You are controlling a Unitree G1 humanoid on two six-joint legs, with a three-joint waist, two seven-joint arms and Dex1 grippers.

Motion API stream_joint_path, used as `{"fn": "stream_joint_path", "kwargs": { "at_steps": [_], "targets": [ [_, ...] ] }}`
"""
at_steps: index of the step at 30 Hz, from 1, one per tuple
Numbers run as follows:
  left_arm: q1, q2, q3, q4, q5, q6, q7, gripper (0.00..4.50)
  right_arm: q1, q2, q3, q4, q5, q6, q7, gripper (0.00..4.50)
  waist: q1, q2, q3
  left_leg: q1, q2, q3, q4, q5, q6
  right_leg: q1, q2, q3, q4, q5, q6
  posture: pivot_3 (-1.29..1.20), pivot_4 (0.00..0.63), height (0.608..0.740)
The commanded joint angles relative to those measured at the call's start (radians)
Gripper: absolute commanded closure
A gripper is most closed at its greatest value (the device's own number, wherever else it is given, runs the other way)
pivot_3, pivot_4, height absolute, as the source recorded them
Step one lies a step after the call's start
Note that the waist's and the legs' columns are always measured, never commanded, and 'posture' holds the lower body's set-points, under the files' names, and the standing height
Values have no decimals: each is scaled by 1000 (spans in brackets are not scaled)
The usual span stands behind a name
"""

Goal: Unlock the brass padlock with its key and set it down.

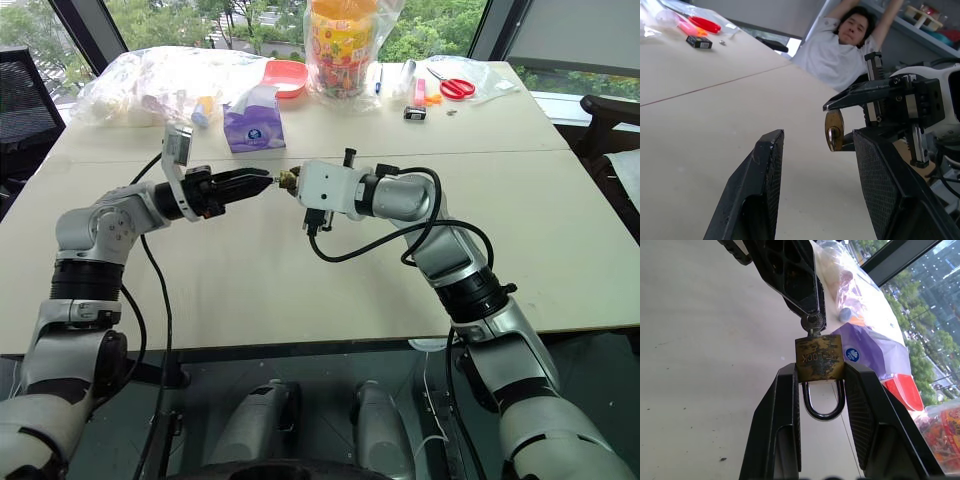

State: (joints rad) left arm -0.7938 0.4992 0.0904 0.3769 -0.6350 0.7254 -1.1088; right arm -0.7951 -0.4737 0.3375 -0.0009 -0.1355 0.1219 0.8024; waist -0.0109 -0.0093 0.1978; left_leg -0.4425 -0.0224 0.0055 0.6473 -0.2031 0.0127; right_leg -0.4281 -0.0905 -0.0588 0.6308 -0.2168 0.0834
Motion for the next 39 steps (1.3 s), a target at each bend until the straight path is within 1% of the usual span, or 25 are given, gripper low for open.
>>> {"fn": "stream_joint_path", "kwargs": {
  "at_steps": [1, 2, 3, 4, 5, 7, 11, 13, 17, 21, 27, 29, 31, 33, 34, 36, 39],
  "targets": [
    [-28, 2, 3, -9, 5, -17, -24, 2804, -2, 5, -28, -60, 2, -3, -11, 3815, 0, 0, 0, 0, 0, 0, 0, 0, 0, 0, 0, 0, 0, 0, 0, 0, 150, 740],
    [-30, 1, 2, -6, 7, -17, -30, 3107, -1, 5, -28, -62, 2, -2, -11, 3815, 0, 0, 0, 0, 0, 0, 0, 0, 0, 0, 0, 0, 0, 0, 0, 0, 150, 740],
    [-30, -1, 2, -6, 8, -17, -33, 3526, 0, 5, -28, -66, 2, 0, -10, 3815, 0, 0, 0, 0, 0, 0, 0, 0, 0, 0, 0, 0, 0, 0, 0, 0, 150, 740],
    [-32, -2, 2, -5, 10, -17, -36, 4038, 1, 5, -28, -68, 2, 1, -10, 3815, 0, 0, 0, 0, 0, 0, 0, 0, 0, 0, 0, 0, 0, 0, 0, 0, 150, 740],
    [-33, -3, 2, -4, 13, -18, -39, 4432, 2, 5, -28, -70, 2, 3, -10, 3815, 1, 0, 0, 0, 0, 0, 0, 0, 0, 0, 0, 0, 0, 0, 0, 0, 150, 740],
    [-39, -6, 1, 4, 23, -24, -43, 4476, 2, 7, -27, -77, 3, 6, -8, 3815, 0, 0, 0, 0, 0, 0, 0, 0, 0, 0, 0, 0, 0, 0, 0, 0, 150, 740],
    [-38, 1, -39, -7, 75, -75, -62, 4476, 5, 8, -25, -87, 4, 12, -5, 3815, 0, 0, 0, 0, 0, 0, 0, 0, 0, 0, 0, 0, 0, 0, 0, 0, 150, 740],
    [-32, 8, -71, -16, 126, -143, -71, 4476, 5, 8, -23, -88, 6, 14, -1, 3815, 0, 0, 0, 0, 0, 0, 0, 0, 0, 0, 0, 0, 0, 0, 0, 0, 150, 740],
    [-11, 23, -147, -43, 258, -365, -96, 4476, 7, 8, -23, -92, 11, 24, 10, 3815, 1, 0, 0, 0, 0, 0, 0, 0, 0, 0, 0, 0, 0, 0, 0, 0, 150, 740],
    [-7, 8, -167, -19, 331, -565, -104, 4476, 7, 12, -26, -91, 17, 33, 19, 3815, 1, 0, 0, 0, 0, 0, 0, 0, 0, 0, 0, 0, 0, 0, 0, 0, 150, 740],
    [-18, -30, -152, -9, 339, -660, -101, 4476, 5, 21, -31, -93, 26, 54, 30, 3815, 1, 0, 0, 0, 0, 0, 0, 0, 0, 0, 0, 0, 0, 0, 0, 0, 150, 740],
    [-28, -23, -168, 1, 368, -642, -91, 4476, 5, 21, -33, -93, 25, 58, 34, 3815, 2, 0, 0, 0, 0, 0, 0, 0, 0, 0, 0, 0, 0, 0, 0, 0, 150, 740],
    [-37, -18, -175, 7, 365, -577, -94, 4476, 4, 22, -35, -93, 22, 58, 35, 3815, 1, 0, 0, 0, 0, 0, 0, 0, 0, 0, 0, 0, 0, 0, 0, 0, 150, 740],
    [-52, -14, -144, -5, 274, -388, -118, 4476, 4, 19, -35, -94, 14, 54, 33, 3815, 0, 0, 0, 0, 0, 0, 0, 0, 0, 0, 0, 0, 0, 0, 0, 0, 150, 740],
    [-61, -9, -128, -8, 233, -303, -133, 4217, 3, 17, -33, -90, 7, 49, 31, 3815, 0, 0, 0, 0, 0, 0, 0, 0, 0, 0, 1, 0, 0, 0, 0, 0, 150, 740],
    [-73, 2, -108, -8, 186, -199, -149, 3551, 0, 13, -31, -83, -3, 38, 28, 3815, -2, 0, 0, 0, 0, 0, 0, 0, 0, 0, 1, 0, 0, 0, 0, 0, 150, 740],
    [-93, 18, -85, 5, 144, -55, -134, 2314, 3, 12, -32, -72, -11, 26, 27, 3815, -2, 0, 0, 0, 0, 0, 0, 0, 0, 0, 1, 0, 0, 0, 0, 0, 150, 740]
  ]
}}
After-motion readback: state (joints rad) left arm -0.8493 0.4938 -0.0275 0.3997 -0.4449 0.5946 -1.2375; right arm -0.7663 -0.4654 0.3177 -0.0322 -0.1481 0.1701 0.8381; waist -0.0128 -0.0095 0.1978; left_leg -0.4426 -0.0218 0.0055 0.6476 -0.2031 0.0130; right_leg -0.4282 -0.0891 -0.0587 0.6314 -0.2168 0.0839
